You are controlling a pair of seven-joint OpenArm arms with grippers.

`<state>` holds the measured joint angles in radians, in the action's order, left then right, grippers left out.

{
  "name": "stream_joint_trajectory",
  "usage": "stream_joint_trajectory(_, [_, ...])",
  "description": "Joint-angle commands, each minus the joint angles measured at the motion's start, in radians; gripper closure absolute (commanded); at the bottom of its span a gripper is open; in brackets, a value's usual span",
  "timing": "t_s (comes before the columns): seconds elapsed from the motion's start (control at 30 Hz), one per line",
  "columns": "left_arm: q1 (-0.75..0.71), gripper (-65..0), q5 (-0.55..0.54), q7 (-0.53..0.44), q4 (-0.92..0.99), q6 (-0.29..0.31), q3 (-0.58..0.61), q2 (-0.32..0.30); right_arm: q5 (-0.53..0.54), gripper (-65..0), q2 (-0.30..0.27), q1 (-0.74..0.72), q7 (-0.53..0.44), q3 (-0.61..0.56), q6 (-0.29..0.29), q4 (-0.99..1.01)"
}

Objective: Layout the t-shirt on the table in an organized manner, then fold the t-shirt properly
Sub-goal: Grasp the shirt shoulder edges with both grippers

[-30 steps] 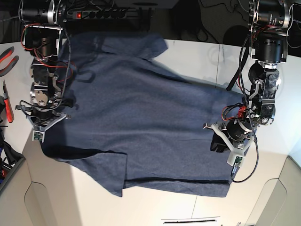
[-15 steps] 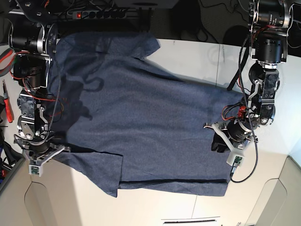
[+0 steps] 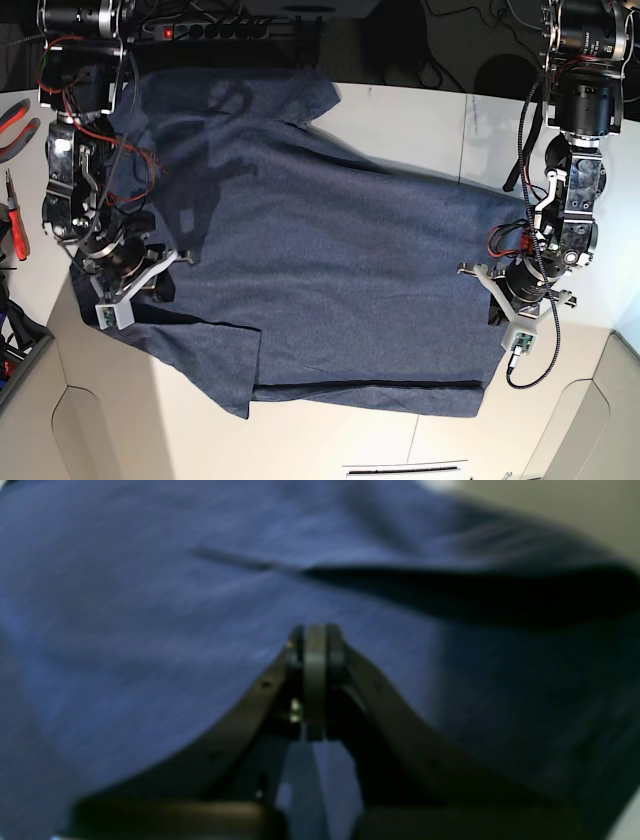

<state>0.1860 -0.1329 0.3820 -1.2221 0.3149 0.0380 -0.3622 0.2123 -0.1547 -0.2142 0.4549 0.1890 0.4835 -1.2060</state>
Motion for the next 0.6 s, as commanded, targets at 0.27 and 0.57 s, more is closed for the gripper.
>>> stream_joint_trajectory(0.27, [0.024,0.0,-0.005,0.101,0.085,0.105,-0.005,-0.056,0.035,0.0,-0.014,0.176,0.014,0.002,0.003,-0.173])
stream_joint_trajectory(0.57, [0.023,0.0,-0.035,0.063,0.182,0.105,-0.005,-0.059,0.026,0.0,-0.014,0.362,0.016,0.011,-0.017,-0.380])
